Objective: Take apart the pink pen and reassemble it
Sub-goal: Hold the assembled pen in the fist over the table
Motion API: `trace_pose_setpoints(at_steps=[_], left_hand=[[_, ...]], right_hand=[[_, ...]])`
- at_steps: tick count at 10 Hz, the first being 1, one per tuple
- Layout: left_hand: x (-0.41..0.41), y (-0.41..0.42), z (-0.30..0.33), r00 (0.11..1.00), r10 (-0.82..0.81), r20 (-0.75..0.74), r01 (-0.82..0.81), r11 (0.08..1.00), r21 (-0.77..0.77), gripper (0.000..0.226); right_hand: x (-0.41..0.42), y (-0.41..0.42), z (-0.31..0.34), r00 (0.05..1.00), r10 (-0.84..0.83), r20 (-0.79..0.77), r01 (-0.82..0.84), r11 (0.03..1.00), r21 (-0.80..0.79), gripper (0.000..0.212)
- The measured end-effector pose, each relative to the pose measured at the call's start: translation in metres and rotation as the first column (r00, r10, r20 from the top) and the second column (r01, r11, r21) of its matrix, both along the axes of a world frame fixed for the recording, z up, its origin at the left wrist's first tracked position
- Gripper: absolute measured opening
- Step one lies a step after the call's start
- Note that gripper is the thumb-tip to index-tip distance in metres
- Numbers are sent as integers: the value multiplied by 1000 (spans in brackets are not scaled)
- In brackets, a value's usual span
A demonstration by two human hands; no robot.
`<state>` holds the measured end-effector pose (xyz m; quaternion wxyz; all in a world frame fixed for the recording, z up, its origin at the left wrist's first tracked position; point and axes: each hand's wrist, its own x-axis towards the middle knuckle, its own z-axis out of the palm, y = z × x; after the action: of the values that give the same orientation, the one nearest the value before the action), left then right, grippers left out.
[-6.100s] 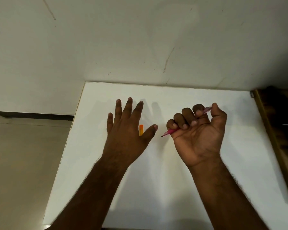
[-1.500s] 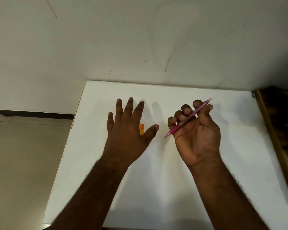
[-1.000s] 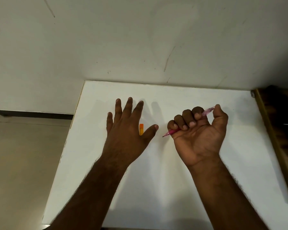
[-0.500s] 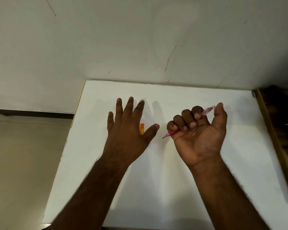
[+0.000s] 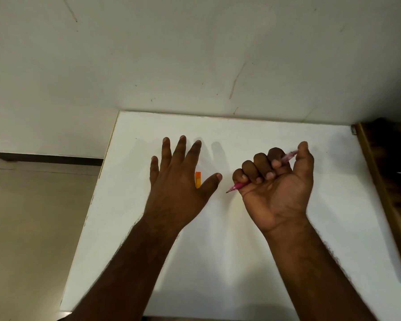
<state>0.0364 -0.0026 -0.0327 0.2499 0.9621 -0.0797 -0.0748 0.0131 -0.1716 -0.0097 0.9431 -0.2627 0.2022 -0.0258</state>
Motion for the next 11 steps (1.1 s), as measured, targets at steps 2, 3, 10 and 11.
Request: trace_pose_setpoints(at_steps=[2, 3, 10, 11], left_hand=[[-1, 0, 1, 1000, -1, -4, 1, 1000, -5, 83], [-1, 0, 1, 1000, 2, -1, -2, 1000, -7, 83], [1, -1, 1, 1000, -2, 1, 2, 1000, -10, 83], [0, -1, 2, 1000, -1, -1, 1, 1000, -14, 83]], right_hand=[[0, 0, 0, 1000, 17, 0, -17, 1000, -3, 51], [0, 1, 1, 999, 32, -3, -32, 999, 7, 56], [0, -1, 1, 999, 32, -4, -32, 999, -2, 56], [0, -1, 2, 999, 35, -11, -35, 999, 13, 61]])
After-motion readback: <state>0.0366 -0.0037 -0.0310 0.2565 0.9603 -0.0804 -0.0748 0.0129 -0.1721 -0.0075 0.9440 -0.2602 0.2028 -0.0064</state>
